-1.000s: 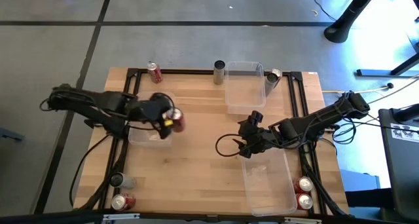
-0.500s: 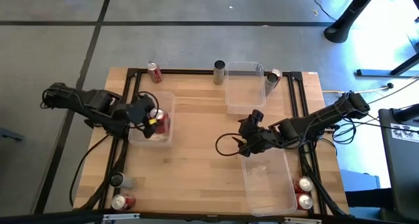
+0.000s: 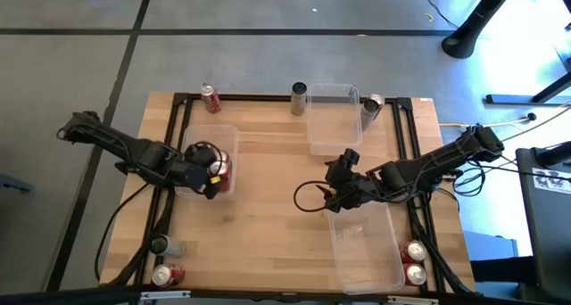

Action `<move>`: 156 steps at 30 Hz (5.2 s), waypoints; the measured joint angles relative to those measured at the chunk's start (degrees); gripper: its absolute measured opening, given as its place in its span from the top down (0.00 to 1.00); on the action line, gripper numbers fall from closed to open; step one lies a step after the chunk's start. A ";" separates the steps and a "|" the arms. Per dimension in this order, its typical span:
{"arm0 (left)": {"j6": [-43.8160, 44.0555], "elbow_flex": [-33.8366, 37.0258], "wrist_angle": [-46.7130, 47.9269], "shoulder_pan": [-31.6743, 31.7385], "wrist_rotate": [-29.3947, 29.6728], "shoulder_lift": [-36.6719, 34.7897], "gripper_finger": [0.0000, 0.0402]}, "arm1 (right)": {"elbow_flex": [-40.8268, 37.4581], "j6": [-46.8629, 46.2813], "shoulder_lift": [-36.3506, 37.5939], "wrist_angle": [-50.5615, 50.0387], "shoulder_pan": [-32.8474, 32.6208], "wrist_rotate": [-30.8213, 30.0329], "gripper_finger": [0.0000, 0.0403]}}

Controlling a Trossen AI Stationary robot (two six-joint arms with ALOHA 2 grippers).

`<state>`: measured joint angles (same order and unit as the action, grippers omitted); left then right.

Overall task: Sort soda cans
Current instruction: Put the red soda can into the middle transparent bin

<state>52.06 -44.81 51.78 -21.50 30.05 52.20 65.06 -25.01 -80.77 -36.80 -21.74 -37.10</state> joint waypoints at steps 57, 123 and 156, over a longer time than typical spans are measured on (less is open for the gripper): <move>-2.48 11.75 -12.08 -0.59 -0.45 -0.01 0.11 | 0.02 1.54 -2.84 2.56 0.02 0.65 0.15; -33.12 3.42 -48.72 -0.09 0.19 5.93 0.04 | 20.24 -61.81 -0.98 -33.58 -37.92 45.56 0.15; -32.97 3.42 -47.93 1.20 0.19 6.11 0.04 | 19.56 -70.60 -14.88 -34.44 -45.87 49.15 0.15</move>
<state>19.09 -41.39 3.86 -20.29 30.24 58.30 84.62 -95.61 -95.66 -71.24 -67.61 12.05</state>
